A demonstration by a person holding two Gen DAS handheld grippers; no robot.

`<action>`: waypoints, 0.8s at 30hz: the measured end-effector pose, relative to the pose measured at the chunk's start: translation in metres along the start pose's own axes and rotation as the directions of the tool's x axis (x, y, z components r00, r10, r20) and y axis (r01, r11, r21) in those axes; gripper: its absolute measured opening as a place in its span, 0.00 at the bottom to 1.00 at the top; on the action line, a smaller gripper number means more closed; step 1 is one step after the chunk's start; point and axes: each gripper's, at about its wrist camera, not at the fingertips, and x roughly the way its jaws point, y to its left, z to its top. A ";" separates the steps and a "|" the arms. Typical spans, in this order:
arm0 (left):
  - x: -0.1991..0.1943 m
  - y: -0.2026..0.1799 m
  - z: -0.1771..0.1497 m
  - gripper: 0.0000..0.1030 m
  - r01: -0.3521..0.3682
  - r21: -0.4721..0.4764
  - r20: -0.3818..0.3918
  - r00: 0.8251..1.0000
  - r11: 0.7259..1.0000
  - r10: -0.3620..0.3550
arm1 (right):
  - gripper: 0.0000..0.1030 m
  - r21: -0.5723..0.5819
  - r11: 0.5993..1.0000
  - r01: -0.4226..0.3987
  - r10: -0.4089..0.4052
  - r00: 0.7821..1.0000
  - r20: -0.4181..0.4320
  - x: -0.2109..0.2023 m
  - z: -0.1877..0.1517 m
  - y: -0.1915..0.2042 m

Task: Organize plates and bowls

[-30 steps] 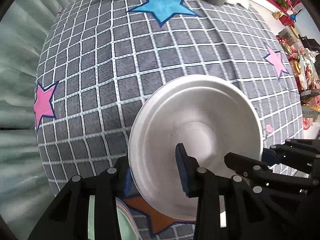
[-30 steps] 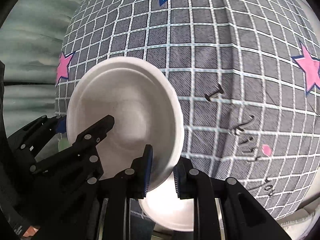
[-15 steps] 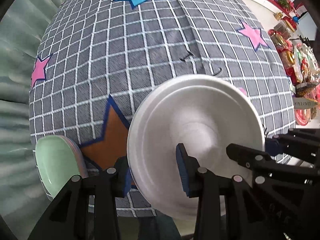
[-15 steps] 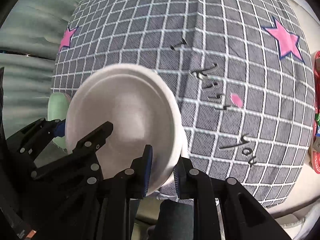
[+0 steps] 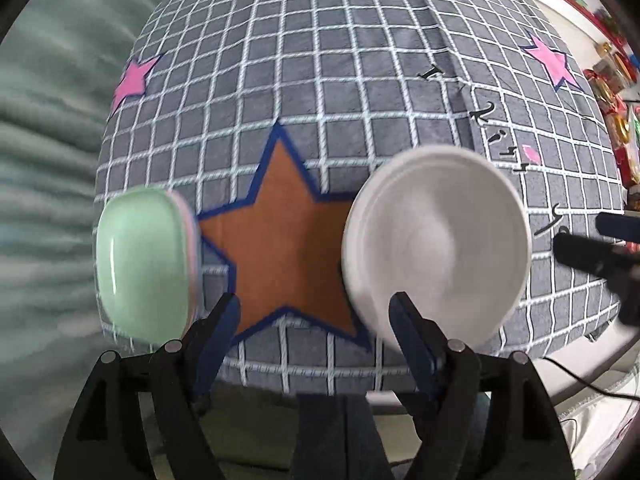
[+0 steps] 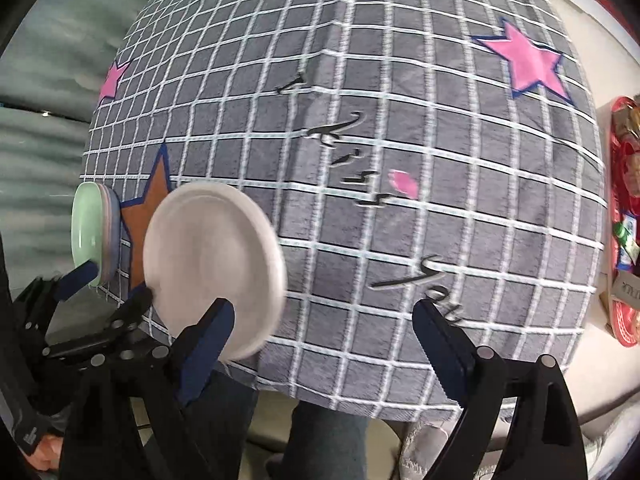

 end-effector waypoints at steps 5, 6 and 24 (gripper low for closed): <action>-0.003 0.005 -0.010 0.78 0.012 -0.003 -0.034 0.999 1.000 -0.012 | 0.89 0.042 0.999 -0.005 0.006 1.000 -0.029 -0.012 -0.017 -0.020; -0.002 0.005 -0.011 0.78 0.016 0.002 -0.032 0.999 1.000 -0.016 | 0.92 0.046 0.999 -0.007 0.009 0.999 -0.033 -0.012 -0.018 -0.020; -0.005 0.007 0.002 0.78 0.081 0.099 -0.025 0.997 0.992 -0.079 | 0.99 0.129 0.991 0.019 -0.018 1.000 -0.009 -0.013 -0.028 -0.015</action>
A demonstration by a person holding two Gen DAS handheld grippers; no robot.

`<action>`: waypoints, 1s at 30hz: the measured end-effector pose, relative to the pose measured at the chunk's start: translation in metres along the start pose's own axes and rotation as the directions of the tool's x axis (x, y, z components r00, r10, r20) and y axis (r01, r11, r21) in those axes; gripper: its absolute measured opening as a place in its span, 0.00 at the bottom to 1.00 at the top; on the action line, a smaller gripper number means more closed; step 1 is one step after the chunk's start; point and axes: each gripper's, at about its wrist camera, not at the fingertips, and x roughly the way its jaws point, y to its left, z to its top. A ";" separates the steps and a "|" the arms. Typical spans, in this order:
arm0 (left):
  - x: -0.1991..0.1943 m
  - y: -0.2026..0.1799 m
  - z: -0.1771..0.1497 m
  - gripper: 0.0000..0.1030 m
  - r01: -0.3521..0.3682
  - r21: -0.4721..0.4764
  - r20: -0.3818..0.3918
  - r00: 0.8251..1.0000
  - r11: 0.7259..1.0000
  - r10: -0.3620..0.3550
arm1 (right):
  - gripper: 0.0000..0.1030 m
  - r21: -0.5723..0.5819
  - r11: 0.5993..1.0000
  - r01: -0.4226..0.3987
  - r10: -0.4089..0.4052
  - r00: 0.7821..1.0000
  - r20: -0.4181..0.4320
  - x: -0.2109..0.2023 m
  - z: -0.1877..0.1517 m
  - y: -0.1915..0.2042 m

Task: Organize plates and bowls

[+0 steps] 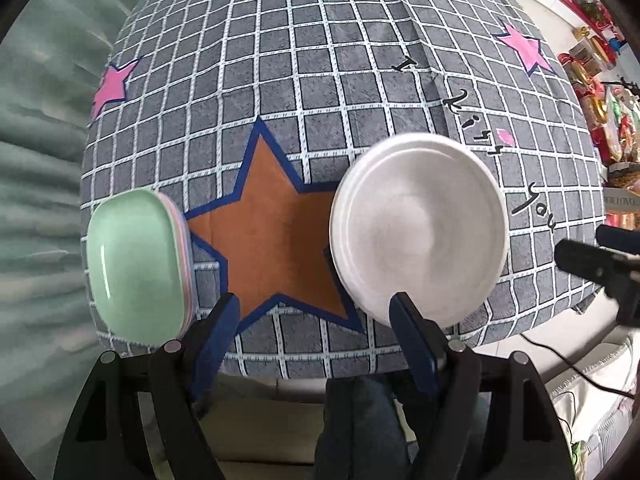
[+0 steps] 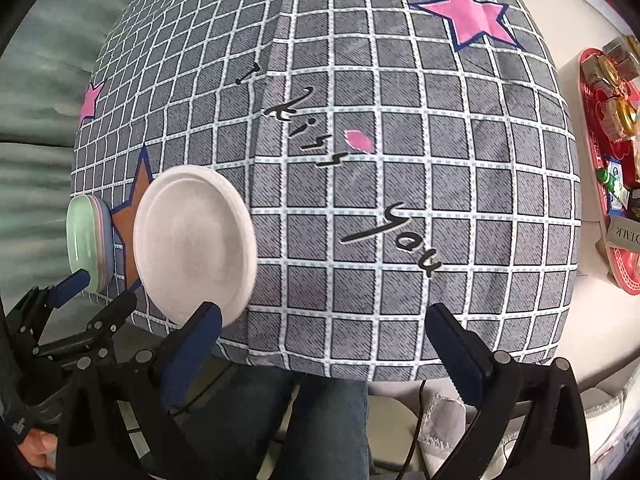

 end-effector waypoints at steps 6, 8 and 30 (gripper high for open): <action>-0.007 0.011 0.012 0.78 0.001 0.027 0.045 0.999 1.000 -0.002 | 0.99 0.013 1.000 0.012 -0.013 1.000 0.028 0.001 0.003 0.017; -0.008 0.017 0.010 0.78 0.006 0.017 0.044 0.999 1.000 -0.007 | 0.99 0.021 1.000 0.001 -0.001 1.000 0.025 0.002 0.003 0.021; -0.006 -0.017 0.003 0.78 0.021 -0.068 0.014 1.000 0.997 -0.020 | 0.99 -0.064 0.997 0.050 -0.050 0.999 -0.007 -0.007 0.009 -0.002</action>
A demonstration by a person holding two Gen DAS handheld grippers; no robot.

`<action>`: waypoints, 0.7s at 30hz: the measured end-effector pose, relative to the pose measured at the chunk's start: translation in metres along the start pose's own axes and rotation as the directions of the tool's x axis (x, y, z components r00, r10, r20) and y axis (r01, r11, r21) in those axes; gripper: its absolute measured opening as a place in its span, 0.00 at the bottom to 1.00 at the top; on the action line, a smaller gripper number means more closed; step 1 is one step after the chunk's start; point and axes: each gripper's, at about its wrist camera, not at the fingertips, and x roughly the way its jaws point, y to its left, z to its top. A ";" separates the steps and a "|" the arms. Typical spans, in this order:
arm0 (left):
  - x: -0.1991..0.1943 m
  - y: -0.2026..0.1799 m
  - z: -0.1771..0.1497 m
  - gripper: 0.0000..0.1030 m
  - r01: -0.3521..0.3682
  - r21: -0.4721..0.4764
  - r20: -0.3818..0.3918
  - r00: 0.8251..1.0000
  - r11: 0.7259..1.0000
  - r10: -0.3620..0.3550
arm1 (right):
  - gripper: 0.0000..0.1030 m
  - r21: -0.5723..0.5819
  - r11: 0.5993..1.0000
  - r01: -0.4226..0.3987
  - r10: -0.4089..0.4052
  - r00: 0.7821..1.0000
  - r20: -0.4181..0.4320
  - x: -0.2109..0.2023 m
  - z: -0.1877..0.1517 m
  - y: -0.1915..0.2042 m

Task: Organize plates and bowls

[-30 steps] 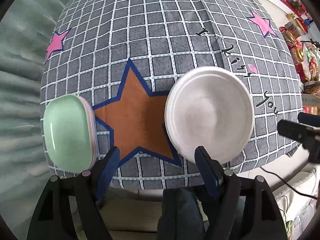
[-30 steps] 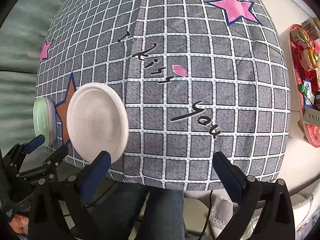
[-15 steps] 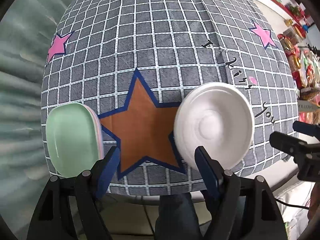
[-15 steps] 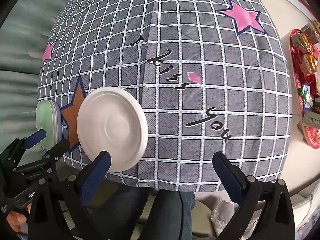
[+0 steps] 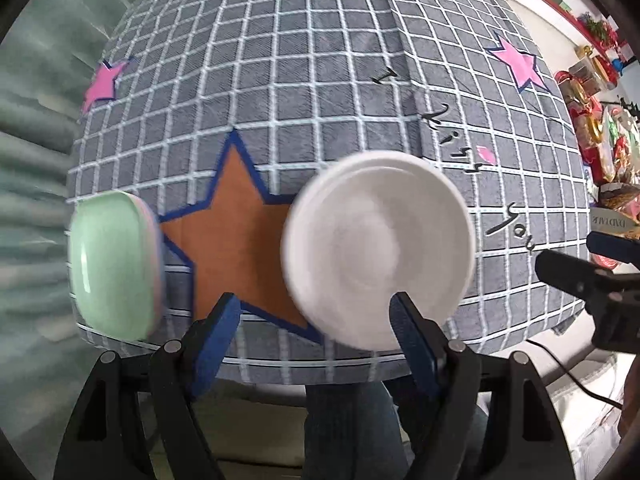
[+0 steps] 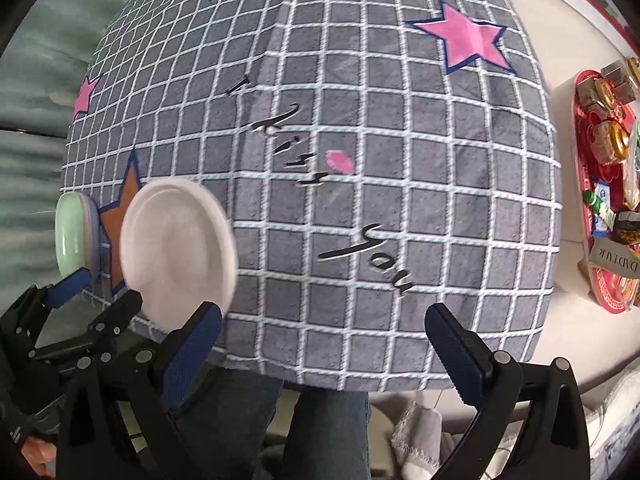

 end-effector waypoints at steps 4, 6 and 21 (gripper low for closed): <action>0.001 0.024 0.017 0.78 -0.047 0.043 0.025 0.999 0.998 0.046 | 0.99 0.005 1.000 -0.025 0.025 0.999 0.042 -0.002 0.007 0.023; 0.001 0.035 0.024 0.78 -0.070 0.051 0.054 0.996 0.996 0.067 | 0.99 0.014 0.999 -0.052 0.051 0.997 0.058 0.003 0.014 0.033; 0.014 -0.002 0.014 0.78 -0.033 0.053 0.036 0.999 0.998 0.031 | 0.99 0.059 0.998 0.023 -0.027 0.998 0.056 0.006 0.009 -0.007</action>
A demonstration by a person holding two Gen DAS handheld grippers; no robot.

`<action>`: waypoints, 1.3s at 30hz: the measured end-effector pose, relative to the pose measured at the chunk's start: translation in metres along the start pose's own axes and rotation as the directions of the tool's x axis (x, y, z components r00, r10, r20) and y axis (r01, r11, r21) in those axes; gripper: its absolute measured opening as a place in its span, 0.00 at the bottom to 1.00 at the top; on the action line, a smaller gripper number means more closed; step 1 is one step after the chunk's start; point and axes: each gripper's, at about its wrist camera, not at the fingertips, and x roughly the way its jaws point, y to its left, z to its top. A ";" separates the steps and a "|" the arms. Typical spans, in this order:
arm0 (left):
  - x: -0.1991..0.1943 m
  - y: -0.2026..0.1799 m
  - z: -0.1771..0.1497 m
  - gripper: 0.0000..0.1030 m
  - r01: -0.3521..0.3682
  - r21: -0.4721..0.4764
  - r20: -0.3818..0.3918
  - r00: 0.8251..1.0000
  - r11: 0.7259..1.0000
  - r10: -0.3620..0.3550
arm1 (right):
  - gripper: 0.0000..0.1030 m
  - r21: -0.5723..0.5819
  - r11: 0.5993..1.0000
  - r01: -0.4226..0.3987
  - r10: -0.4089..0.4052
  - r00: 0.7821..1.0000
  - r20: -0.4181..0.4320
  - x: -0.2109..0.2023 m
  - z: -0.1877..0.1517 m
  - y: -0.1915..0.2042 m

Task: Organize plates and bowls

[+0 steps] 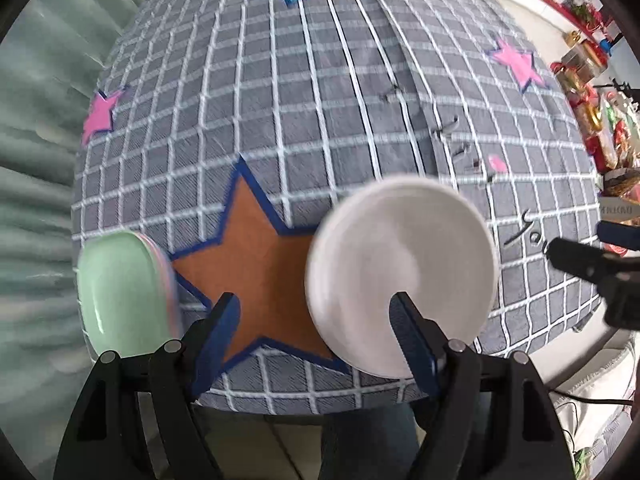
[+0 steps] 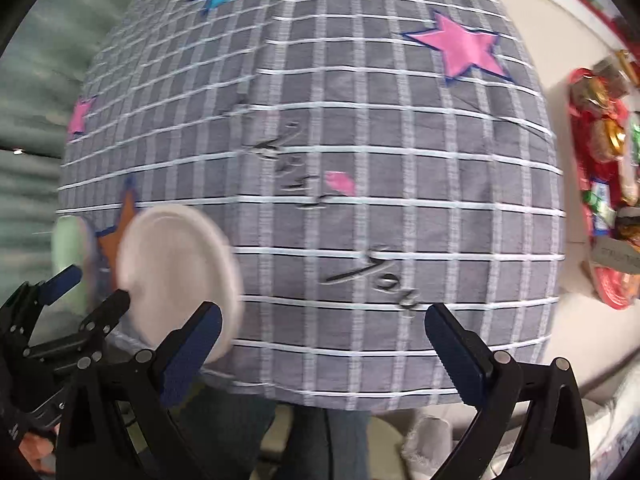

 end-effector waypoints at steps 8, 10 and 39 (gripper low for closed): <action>-0.023 0.030 0.000 0.79 0.002 0.031 -0.007 1.000 1.000 -0.001 | 0.99 0.019 1.000 -0.008 0.008 1.000 -0.027 -0.008 -0.004 0.011; -0.011 0.040 0.008 0.79 -0.009 0.065 -0.002 1.000 0.998 0.009 | 0.99 0.023 1.000 -0.020 0.019 1.000 0.023 -0.005 0.005 0.020; -0.009 0.039 0.004 0.79 -0.045 -0.013 0.025 0.999 0.999 0.046 | 0.99 -0.062 0.997 0.042 -0.040 0.999 0.028 0.005 0.000 0.031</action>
